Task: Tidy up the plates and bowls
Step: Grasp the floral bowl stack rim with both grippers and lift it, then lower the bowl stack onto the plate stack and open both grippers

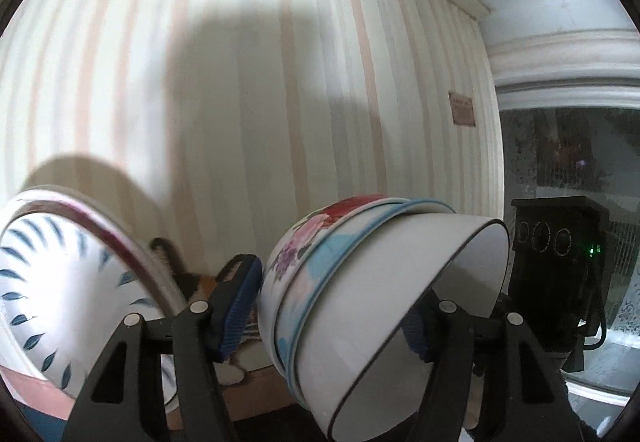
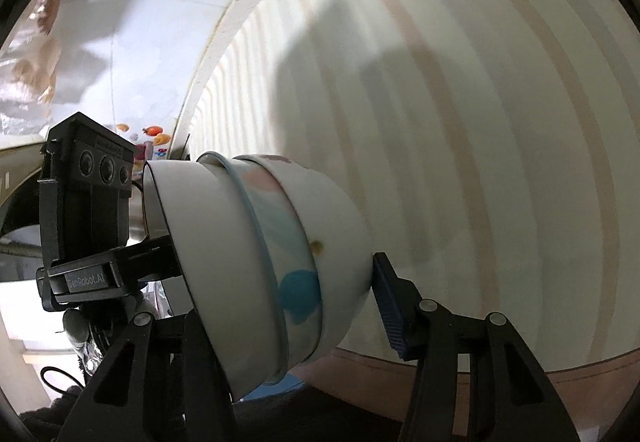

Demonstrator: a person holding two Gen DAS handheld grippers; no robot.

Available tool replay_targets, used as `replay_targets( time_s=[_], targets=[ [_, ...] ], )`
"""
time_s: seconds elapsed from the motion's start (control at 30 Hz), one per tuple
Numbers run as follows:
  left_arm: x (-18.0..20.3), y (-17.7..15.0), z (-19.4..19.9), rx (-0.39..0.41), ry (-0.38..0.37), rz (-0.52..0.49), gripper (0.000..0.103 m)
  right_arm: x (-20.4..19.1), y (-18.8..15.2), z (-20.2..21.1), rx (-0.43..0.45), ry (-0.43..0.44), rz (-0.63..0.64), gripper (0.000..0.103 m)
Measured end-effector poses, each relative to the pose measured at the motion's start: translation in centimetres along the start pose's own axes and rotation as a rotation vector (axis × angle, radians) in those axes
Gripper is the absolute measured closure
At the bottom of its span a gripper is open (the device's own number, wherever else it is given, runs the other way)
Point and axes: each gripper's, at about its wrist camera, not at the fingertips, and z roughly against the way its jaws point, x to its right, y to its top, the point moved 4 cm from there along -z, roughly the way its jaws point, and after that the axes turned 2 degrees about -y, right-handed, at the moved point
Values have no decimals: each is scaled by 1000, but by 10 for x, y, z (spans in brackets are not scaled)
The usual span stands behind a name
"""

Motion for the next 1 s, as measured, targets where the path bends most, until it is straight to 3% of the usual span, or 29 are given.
replay_targets(
  time_s=[0.23,0.5,0.77,1.0],
  targets=[
    [-31,-8,48,66,-3,13,42,-55,0,-10,-7,13,59,48],
    [-89,-26,84,115,8,79,42,-112,-6,-50,-48,15,128,48],
    [-145,-47,92,135,12,159,42,-144,-13,-105,-121,10,177,48],
    [-170,-51,81,129,9,205,42,-152,-14,-140,-171,-32,202,48]
  ],
)
